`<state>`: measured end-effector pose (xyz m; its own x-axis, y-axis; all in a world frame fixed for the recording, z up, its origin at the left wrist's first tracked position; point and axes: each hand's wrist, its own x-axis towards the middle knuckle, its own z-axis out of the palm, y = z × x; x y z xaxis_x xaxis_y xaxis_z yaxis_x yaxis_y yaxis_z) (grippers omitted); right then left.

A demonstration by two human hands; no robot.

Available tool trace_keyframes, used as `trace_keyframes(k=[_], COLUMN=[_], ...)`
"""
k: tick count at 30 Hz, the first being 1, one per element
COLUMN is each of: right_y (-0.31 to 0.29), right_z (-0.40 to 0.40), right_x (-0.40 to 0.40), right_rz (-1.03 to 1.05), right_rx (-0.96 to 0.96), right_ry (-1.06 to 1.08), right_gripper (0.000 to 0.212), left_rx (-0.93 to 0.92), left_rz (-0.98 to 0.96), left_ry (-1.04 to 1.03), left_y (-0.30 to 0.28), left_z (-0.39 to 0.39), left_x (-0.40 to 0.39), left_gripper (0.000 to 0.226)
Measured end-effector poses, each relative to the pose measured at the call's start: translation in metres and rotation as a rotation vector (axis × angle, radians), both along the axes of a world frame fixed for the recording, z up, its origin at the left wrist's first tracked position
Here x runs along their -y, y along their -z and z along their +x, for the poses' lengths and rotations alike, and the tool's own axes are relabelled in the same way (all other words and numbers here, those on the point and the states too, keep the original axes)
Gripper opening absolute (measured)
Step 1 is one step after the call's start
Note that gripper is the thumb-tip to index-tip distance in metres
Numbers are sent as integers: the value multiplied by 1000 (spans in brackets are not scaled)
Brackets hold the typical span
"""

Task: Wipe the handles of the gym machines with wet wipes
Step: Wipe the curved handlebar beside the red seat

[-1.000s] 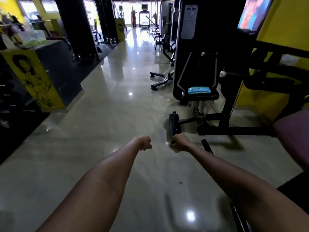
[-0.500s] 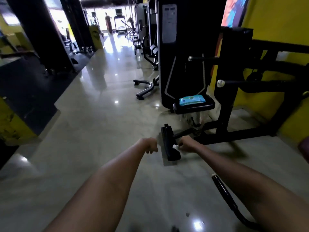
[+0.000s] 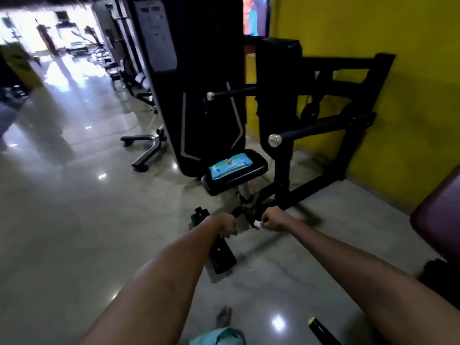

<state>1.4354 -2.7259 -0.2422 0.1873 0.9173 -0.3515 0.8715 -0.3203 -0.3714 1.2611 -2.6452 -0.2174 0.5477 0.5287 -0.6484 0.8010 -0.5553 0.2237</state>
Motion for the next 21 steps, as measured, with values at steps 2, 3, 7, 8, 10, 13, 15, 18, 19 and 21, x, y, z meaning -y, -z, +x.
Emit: trace_keyframes(k=[2, 3, 7, 8, 10, 13, 15, 18, 19, 21], right_y=[2, 1, -3, -5, -8, -13, -12, -8, -5, 2], right_z=[28, 42, 94, 108, 129, 152, 163, 179, 183, 195], right_x=[-12, -15, -19, -19, -15, -1, 18, 58, 73, 103], right_rz=[36, 60, 51, 50, 60, 92, 132, 100, 91, 56], right_rx=[1, 12, -5, -13, -30, -51, -84, -122, -117, -111], right_ry=[92, 133, 306, 373, 479, 656, 767, 942, 992, 1077], right_gripper=[40, 42, 47, 45, 45, 51, 50, 47, 47, 49], left_rx=[-12, -25, -43, -46, -7, 74, 122, 100, 82, 69], left_rz=[15, 51, 89, 80, 76, 5, -34, -83, -98, -110], left_ry=[92, 158, 362, 404, 469, 543, 623, 821, 880, 978], left_y=[1, 0, -3, -4, -7, -9, -7, -3, -1, 5], left_z=[34, 53, 126, 146, 179, 235, 266, 308, 320, 349], left_x=[-26, -38, -76, -86, -97, -99, -89, -52, -38, -10], left_gripper=[19, 19, 24, 26, 30, 28, 31, 33, 32, 31])
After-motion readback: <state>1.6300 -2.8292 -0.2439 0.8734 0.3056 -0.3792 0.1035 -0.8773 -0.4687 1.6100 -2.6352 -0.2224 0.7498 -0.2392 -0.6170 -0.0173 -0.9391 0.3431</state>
